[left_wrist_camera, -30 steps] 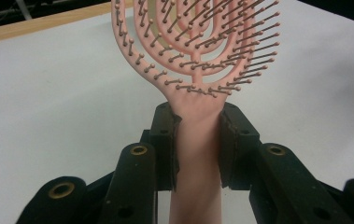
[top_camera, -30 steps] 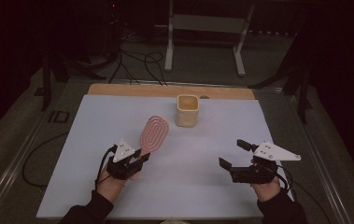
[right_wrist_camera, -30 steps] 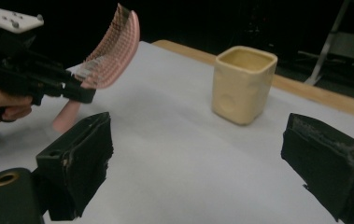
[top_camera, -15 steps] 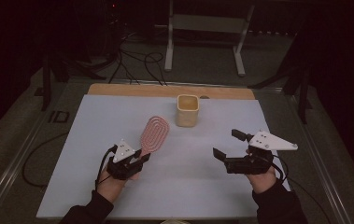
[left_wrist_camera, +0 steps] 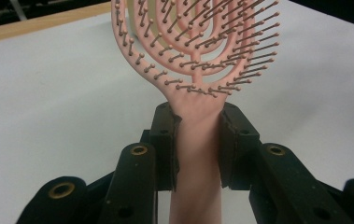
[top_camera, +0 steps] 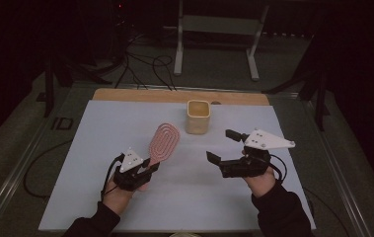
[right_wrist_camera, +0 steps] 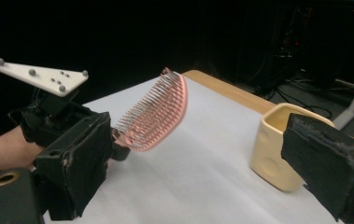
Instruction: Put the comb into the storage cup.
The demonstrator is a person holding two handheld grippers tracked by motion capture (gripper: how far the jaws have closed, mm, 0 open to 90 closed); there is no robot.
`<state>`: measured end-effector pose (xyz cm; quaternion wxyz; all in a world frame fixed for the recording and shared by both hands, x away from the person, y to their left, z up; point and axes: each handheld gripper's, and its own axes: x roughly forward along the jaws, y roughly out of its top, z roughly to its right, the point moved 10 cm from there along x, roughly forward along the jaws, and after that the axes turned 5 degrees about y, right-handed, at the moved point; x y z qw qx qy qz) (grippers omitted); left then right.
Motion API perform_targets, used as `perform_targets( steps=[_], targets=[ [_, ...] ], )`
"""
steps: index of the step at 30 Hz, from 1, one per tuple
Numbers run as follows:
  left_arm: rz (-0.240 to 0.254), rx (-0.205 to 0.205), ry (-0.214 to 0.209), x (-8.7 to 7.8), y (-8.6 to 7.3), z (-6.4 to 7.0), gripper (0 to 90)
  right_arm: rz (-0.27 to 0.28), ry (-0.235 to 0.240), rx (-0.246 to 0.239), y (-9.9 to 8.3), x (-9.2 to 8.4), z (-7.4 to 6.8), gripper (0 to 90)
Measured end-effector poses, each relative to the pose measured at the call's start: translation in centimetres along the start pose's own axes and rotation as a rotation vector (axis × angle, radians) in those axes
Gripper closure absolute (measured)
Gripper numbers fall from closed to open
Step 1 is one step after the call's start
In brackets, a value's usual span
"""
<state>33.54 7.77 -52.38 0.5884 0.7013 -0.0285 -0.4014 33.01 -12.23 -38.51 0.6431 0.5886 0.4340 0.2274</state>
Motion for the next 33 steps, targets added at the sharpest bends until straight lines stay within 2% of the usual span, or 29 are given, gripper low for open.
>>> perform_targets(
  steps=[8, 9, 14, 19, 22, 31, 33],
  targets=[
    [0.010, -0.002, 0.001, -0.1, 0.1, 0.0, 71.2, -0.004, 0.037, 0.012, 0.4, 2.6, -0.9, 8.7],
    [0.012, -0.009, -0.005, -0.1, 0.1, 0.0, 71.2, -0.009, 0.044, 0.012, 0.5, 3.3, -1.0, 8.7],
    [0.014, -0.003, -0.003, -0.1, 0.1, 0.1, 71.2, -0.014, 0.053, 0.035, 0.7, 4.4, -1.1, 8.7],
    [0.018, 0.003, -0.006, -0.2, 0.2, 0.2, 71.2, -0.025, 0.068, 0.072, 0.7, 5.8, -1.1, 8.7],
    [0.022, 0.001, -0.006, -0.2, 0.2, 0.3, 71.3, -0.033, 0.084, 0.114, 0.6, 7.0, -1.1, 8.7],
    [0.026, 0.000, -0.007, -0.2, 0.2, 0.2, 71.3, -0.044, 0.097, 0.167, 0.3, 9.0, -0.6, 9.2],
    [0.025, 0.003, -0.008, -0.3, 0.2, 0.3, 71.3, -0.060, 0.103, 0.206, -0.1, 9.6, -0.4, 9.2]
  ],
)
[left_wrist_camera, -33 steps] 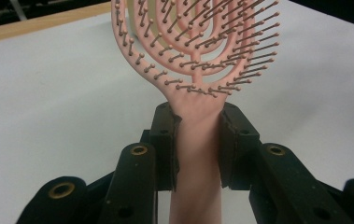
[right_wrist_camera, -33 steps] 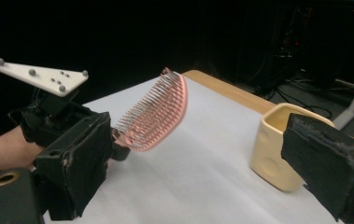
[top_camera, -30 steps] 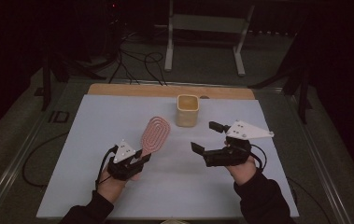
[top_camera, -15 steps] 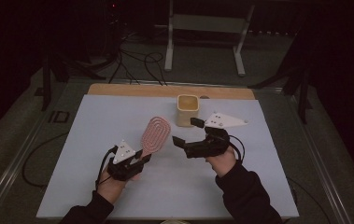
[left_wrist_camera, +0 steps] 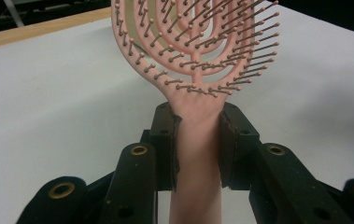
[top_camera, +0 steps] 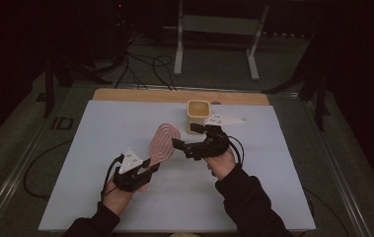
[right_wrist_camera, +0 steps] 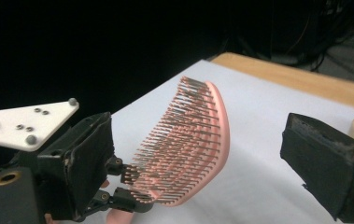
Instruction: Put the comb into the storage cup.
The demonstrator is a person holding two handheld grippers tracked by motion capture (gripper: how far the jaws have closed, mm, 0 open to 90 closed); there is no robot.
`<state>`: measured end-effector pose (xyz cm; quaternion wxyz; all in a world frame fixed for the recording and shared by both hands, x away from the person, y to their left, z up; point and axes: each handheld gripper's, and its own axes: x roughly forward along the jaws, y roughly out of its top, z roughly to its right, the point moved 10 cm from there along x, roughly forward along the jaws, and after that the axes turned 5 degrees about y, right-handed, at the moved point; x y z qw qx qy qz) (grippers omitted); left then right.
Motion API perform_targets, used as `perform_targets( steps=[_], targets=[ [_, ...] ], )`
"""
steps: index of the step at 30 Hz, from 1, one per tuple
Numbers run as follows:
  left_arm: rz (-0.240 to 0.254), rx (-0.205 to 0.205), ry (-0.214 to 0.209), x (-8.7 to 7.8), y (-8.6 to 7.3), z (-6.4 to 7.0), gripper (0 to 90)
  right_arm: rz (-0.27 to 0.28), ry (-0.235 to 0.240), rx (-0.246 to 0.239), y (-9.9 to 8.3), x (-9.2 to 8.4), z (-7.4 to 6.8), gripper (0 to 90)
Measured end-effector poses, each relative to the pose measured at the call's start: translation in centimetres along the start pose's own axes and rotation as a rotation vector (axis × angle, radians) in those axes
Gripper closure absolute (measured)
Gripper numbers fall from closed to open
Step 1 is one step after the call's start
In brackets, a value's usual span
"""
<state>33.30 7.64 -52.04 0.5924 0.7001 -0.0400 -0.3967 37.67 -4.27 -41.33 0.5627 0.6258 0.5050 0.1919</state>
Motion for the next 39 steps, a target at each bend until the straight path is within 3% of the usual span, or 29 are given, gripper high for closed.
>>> perform_targets(
  steps=[6, 7, 11, 17, 22, 28, 39],
  targets=[
    [0.008, -0.003, -0.004, -0.1, 0.1, 0.1, 71.3, -0.021, 0.006, 0.052, -0.5, 0.7, 0.4, 9.2],
    [0.006, 0.005, -0.009, -0.1, 0.2, 0.2, 71.3, -0.026, 0.002, 0.102, -0.7, 1.2, 0.6, 9.2],
    [0.008, 0.007, -0.011, -0.1, 0.1, 0.4, 71.2, -0.020, 0.022, 0.143, -0.8, 1.5, 0.6, 9.2],
    [0.012, 0.009, -0.012, -0.1, 0.2, 0.4, 71.2, -0.036, 0.043, 0.170, -1.2, 2.2, 0.4, 9.8],
    [0.015, 0.008, -0.012, -0.2, 0.3, 0.5, 71.2, -0.051, 0.050, 0.197, -1.6, 3.0, 0.3, 15.6],
    [0.024, -0.003, -0.018, -0.3, 0.4, 0.5, 71.2, -0.060, 0.064, 0.224, -2.0, 3.9, 0.2, 31.9],
    [0.036, -0.006, -0.033, -0.3, 0.4, 0.6, 71.1, -0.083, 0.089, 0.209, -2.5, 4.5, -0.3, 50.8]
  ],
)
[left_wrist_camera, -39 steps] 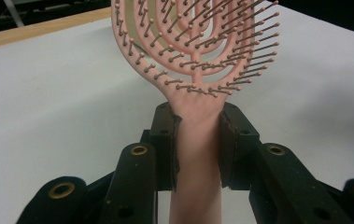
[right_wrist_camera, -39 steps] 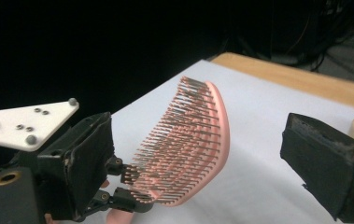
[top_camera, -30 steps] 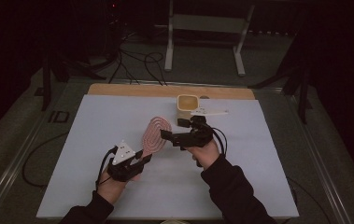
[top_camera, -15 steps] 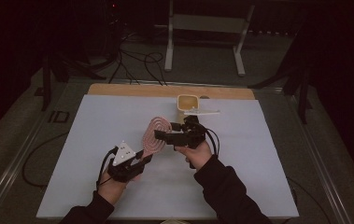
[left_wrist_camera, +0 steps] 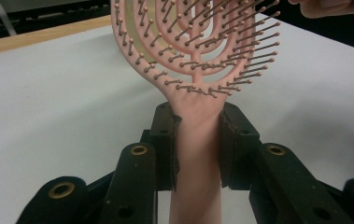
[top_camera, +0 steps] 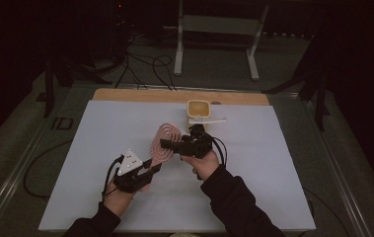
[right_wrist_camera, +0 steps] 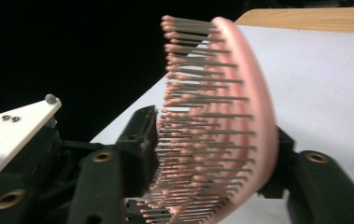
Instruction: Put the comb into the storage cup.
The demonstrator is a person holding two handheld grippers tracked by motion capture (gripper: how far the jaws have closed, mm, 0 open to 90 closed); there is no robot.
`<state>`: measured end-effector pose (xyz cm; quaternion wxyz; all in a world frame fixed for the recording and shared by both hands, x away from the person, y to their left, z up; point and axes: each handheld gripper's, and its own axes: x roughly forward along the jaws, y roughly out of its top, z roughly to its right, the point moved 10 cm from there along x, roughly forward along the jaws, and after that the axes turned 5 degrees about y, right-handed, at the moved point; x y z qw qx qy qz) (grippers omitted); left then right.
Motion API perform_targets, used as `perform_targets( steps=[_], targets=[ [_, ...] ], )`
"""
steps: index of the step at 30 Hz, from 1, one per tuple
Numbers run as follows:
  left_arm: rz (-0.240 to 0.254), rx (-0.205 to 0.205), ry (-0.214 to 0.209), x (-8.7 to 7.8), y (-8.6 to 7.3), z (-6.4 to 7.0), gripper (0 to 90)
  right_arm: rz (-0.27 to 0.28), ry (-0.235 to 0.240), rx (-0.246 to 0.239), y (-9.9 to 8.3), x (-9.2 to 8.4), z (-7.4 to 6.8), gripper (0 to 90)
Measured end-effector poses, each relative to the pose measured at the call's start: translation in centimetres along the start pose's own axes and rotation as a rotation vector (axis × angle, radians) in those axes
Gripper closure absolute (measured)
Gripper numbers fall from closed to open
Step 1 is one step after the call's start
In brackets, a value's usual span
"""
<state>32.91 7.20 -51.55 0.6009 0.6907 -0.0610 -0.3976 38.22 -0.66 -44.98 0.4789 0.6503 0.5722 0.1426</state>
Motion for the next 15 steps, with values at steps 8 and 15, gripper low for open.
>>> perform_targets(
  steps=[8, 15],
  targets=[
    [-0.020, -0.021, -0.040, 0.3, -0.4, 0.0, 70.9, -0.017, 0.018, -0.023, -0.1, -0.1, -0.2, 57.6],
    [-0.019, -0.030, -0.064, 0.3, -0.4, 0.1, 70.6, -0.010, 0.069, -0.059, 0.1, -0.4, -1.0, 63.8]
  ],
)
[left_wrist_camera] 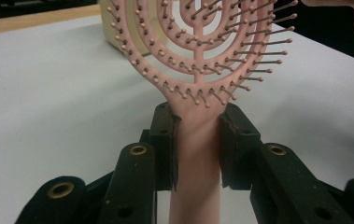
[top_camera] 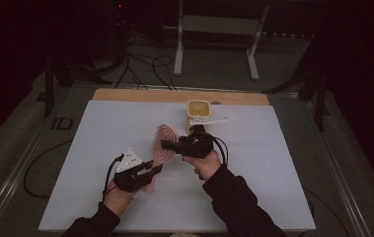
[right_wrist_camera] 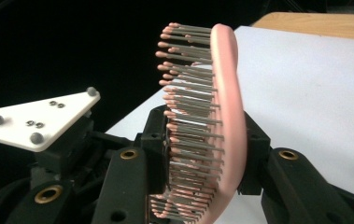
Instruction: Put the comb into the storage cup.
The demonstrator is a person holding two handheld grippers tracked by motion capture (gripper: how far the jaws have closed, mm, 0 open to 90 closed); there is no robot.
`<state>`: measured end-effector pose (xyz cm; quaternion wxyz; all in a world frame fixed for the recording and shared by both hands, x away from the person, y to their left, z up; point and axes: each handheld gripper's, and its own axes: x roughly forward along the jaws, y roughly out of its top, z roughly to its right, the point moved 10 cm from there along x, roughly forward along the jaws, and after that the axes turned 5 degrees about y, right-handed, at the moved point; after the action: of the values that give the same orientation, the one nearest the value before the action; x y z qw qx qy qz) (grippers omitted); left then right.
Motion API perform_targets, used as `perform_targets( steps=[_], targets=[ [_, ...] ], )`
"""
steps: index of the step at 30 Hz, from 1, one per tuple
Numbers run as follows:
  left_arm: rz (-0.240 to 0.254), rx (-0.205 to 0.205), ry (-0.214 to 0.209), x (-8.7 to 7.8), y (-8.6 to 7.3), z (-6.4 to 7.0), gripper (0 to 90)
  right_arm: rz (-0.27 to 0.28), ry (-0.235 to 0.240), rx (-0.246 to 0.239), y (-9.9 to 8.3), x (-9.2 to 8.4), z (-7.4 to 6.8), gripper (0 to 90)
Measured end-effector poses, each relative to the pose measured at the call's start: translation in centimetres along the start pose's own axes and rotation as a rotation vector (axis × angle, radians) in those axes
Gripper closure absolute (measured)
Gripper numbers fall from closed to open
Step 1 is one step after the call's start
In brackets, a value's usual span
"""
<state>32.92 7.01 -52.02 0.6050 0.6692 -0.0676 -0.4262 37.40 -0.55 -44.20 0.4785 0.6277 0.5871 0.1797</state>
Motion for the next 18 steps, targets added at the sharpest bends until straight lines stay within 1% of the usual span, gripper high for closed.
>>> perform_targets(
  steps=[3, 6, 8, 11, 12, 14, 15, 16, 18],
  targets=[
    [0.006, 0.004, 0.001, -0.04, 0.06, 0.04, 70.6, -0.001, 0.005, -0.012, 0.06, -0.04, -0.24, 64.1],
    [0.012, 0.001, -0.008, -0.09, 0.18, 0.05, 70.6, 0.008, 0.007, -0.011, 0.12, -0.11, -0.29, 64.2],
    [0.022, -0.019, -0.039, -0.10, 0.20, 0.23, 70.5, 0.018, 0.010, -0.014, 0.28, -0.16, -0.35, 64.4],
    [0.014, -0.028, -0.061, -0.04, 0.15, 0.35, 69.6, 0.018, 0.004, -0.032, 0.35, -0.24, -0.56, 64.6],
    [0.014, -0.032, -0.053, -0.01, 0.11, 0.32, 66.9, 0.021, 0.002, -0.036, 0.44, -0.27, -0.60, 64.6],
    [0.009, -0.039, -0.068, 0.05, -0.01, 0.43, 64.0, 0.027, -0.001, -0.045, 0.63, -0.38, -0.64, 64.6],
    [0.010, -0.037, -0.064, 0.04, -0.01, 0.38, 61.7, 0.029, -0.001, -0.047, 0.71, -0.48, -0.65, 64.6],
    [0.009, -0.042, -0.066, 0.04, 0.00, 0.35, 61.5, 0.028, -0.004, -0.046, 0.76, -0.57, -0.63, 64.6],
    [0.000, -0.049, -0.070, -0.01, -0.01, 0.27, 57.3, 0.034, -0.013, -0.055, 0.93, -0.76, -0.48, 64.6]
  ],
)
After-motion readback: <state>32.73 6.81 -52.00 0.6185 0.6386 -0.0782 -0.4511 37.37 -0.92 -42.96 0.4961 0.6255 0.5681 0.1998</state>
